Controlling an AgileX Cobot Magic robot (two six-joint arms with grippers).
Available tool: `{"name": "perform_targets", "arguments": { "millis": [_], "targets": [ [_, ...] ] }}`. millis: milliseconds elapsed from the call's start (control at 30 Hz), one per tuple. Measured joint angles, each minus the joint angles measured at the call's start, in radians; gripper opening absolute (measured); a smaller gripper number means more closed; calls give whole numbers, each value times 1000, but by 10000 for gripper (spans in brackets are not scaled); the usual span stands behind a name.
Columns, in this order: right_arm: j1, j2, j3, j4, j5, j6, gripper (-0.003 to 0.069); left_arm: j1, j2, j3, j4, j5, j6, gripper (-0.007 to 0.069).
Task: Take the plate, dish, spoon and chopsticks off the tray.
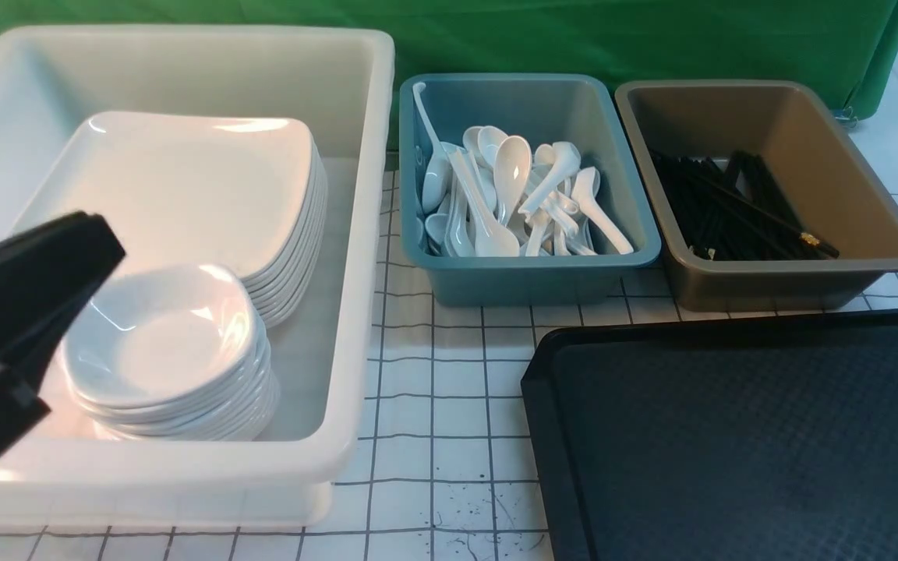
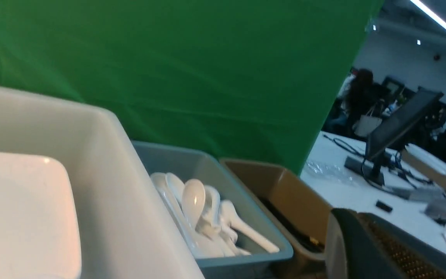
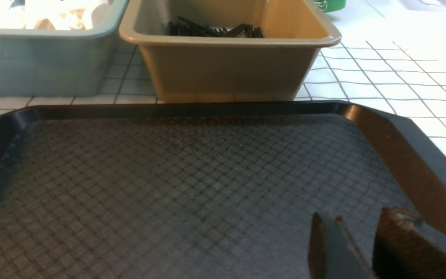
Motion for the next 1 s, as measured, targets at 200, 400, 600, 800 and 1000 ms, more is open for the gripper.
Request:
{"name": "perform_targets", "arguments": {
  "millis": [200,400,600,800,1000],
  "targets": [
    [0,0,0,0,0,0,240,0,-1,1,52,28,0,-2],
    [0,0,0,0,0,0,240,0,-1,1,326,32,0,-2],
    [0,0,0,0,0,0,240,0,-1,1,612,34,0,-2],
    [0,0,0,0,0,0,240,0,-1,1,680,34,0,-2],
    [0,0,0,0,0,0,240,0,-17,2,683,81,-51,0]
  ]
}}
